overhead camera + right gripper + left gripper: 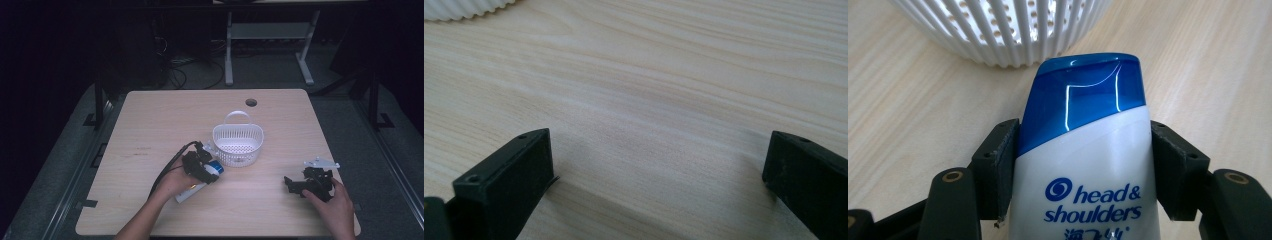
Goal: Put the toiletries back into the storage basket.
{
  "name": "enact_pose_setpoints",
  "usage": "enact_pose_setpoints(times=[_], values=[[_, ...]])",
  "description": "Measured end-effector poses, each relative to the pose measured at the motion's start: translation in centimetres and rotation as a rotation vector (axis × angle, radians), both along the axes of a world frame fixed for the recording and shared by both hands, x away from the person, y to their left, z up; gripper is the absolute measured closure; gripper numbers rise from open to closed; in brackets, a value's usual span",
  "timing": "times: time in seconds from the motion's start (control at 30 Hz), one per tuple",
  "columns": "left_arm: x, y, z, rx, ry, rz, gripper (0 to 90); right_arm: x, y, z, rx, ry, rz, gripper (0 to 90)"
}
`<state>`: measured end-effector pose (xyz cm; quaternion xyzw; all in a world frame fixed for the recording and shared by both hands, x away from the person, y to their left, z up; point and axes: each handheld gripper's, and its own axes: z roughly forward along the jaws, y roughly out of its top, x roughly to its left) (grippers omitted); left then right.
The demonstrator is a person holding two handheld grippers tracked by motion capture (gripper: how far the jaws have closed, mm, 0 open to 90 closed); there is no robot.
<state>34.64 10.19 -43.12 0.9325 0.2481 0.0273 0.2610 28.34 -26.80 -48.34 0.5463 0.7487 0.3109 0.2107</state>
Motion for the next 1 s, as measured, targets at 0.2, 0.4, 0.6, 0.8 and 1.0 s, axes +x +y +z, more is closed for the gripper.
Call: enact_pose_setpoints(times=[0.2, 0.4, 0.6, 0.8, 1.0], values=[[0.1, 1.6, 0.9, -0.100, 0.005, -0.036, 36.1, 0.0, 0.0, 0.0, 0.000, 0.000, 0.000, 0.0], [0.1, 3.3, 1.9, -0.196, -0.004, -0.058, 36.2, 0.0, 0.0, 0.0, 0.000, 0.000, 0.000, 0.0], [0.2, 4.9, 2.7, -0.304, 0.003, -0.075, 36.3, 0.0, 0.0, 0.0, 0.000, 0.000, 0.000, 0.0], [0.2, 6.0, 3.4, -0.384, -0.006, -0.104, 36.4, 0.0, 0.0, 0.0, 0.000, 0.000, 0.000, 0.0], [0.1, 6.6, 3.9, -0.451, -0.023, -0.135, 36.4, 0.0, 0.0, 0.0, 0.000, 0.000, 0.000, 0.0]])
